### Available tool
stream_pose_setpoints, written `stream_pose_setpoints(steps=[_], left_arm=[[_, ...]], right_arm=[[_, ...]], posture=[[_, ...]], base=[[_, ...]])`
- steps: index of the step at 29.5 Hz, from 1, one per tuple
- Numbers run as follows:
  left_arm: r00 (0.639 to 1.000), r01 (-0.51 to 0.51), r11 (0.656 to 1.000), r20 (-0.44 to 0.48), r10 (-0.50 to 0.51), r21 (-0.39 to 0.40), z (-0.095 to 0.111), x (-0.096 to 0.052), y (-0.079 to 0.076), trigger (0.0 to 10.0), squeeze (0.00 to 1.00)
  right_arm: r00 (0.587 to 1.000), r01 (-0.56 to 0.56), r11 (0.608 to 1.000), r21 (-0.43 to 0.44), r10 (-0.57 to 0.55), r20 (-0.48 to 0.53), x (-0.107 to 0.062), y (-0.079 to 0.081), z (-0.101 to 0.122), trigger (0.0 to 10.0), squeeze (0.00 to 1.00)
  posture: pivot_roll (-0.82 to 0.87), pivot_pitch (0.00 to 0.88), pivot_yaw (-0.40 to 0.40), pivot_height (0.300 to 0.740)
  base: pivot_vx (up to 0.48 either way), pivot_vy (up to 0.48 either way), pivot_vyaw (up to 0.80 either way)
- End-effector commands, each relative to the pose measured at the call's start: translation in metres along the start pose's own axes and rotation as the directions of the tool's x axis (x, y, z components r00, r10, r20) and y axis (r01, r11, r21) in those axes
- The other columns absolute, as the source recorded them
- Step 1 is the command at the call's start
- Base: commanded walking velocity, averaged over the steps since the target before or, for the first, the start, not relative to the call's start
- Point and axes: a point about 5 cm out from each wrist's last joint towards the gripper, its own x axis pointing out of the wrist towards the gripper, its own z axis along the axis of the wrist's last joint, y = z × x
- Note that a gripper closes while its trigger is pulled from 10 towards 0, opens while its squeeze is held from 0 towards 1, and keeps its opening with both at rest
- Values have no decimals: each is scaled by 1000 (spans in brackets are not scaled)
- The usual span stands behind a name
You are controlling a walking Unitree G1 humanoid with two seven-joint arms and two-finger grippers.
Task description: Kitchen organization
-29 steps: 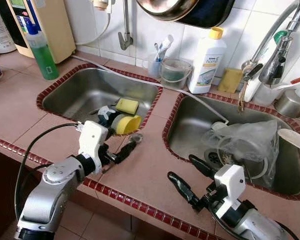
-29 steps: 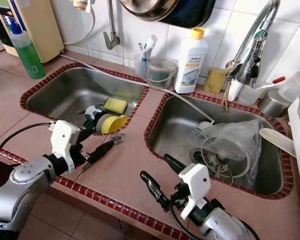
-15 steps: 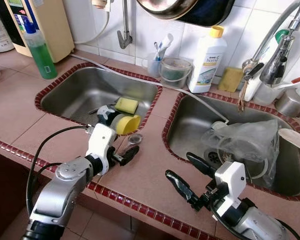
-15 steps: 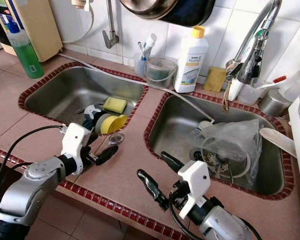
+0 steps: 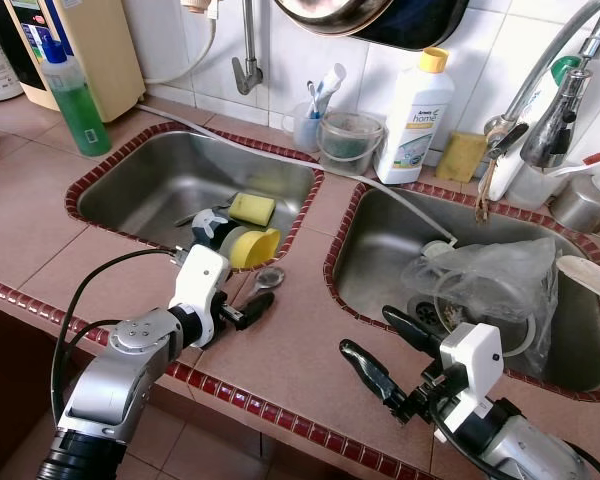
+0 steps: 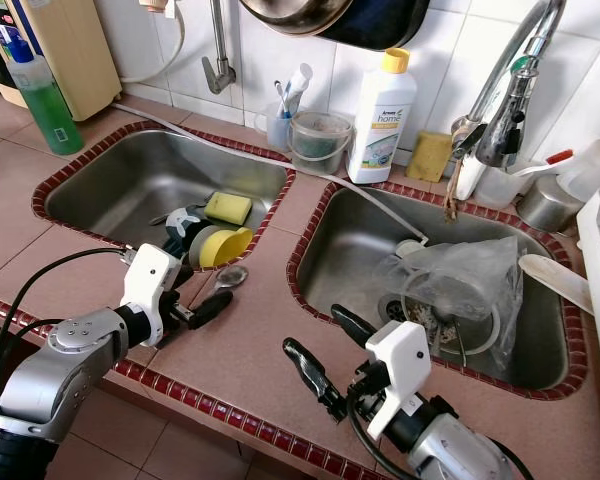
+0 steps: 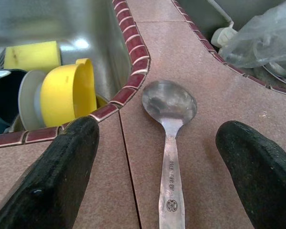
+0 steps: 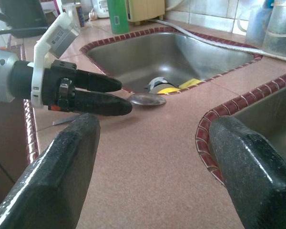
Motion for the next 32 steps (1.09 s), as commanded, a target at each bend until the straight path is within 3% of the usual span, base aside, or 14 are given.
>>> stream_pose_setpoints(steps=[1,16,17,18,19,32], left_arm=[[1000,17,1000,-18,-16,21,-3,-1,0,10000,0],[987,100,994,-132,-93,49,-19,0,-6,10000,0],[981,115,992,-160,-106,51,-23,0,-7,4745,0],[978,115,991,-181,-103,60,-26,-1,-7,902,0],[978,110,992,-185,-96,66,-27,-1,-6,0,0],[976,119,991,-192,-104,66,-26,0,-6,0,0]], right_arm=[[1000,-2,1000,-12,2,13,-2,0,7,10000,0],[1000,11,1000,-14,-11,5,-6,1,8,10000,0],[1000,13,1000,-13,-13,5,-6,1,8,10000,0],[1000,15,1000,-13,-15,6,-6,0,9,10000,0],[1000,16,1000,-12,-16,6,-6,0,9,10000,0],[1000,-3,1000,17,3,-7,-5,3,7,10000,0]], posture=[[-99,100,-58,740],[-118,112,-42,740],[-118,112,-42,740],[-118,112,-42,740],[-120,112,-40,740],[-112,104,-43,740]], base=[[0,0,0],[0,0,0],[0,0,0],[0,0,0],[0,0,0],[0,0,0]])
